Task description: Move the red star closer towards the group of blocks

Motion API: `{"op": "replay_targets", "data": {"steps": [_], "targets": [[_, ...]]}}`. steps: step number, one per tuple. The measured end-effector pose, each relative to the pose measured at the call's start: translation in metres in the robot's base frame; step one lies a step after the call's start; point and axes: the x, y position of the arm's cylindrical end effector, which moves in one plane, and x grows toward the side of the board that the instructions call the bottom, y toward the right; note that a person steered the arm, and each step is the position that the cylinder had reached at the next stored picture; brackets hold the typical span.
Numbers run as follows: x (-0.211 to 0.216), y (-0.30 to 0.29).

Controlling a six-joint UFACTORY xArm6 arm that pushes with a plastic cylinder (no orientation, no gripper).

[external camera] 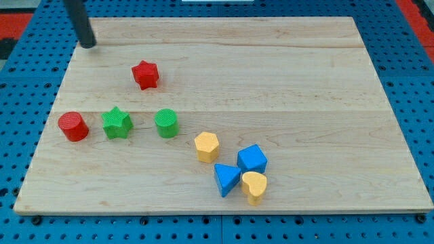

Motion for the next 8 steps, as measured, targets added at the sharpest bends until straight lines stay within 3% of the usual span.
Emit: {"op": "replay_targets", "data": {"steps": [1,2,3,4,5,6,7,8], "targets": [[0.044,0.050],[0.055,0.144],[0.087,0.184],[0.093,0.192],[0.067,0.143],[0.108,0.124],[0.133,0.126],[0.136,0.174]]}}
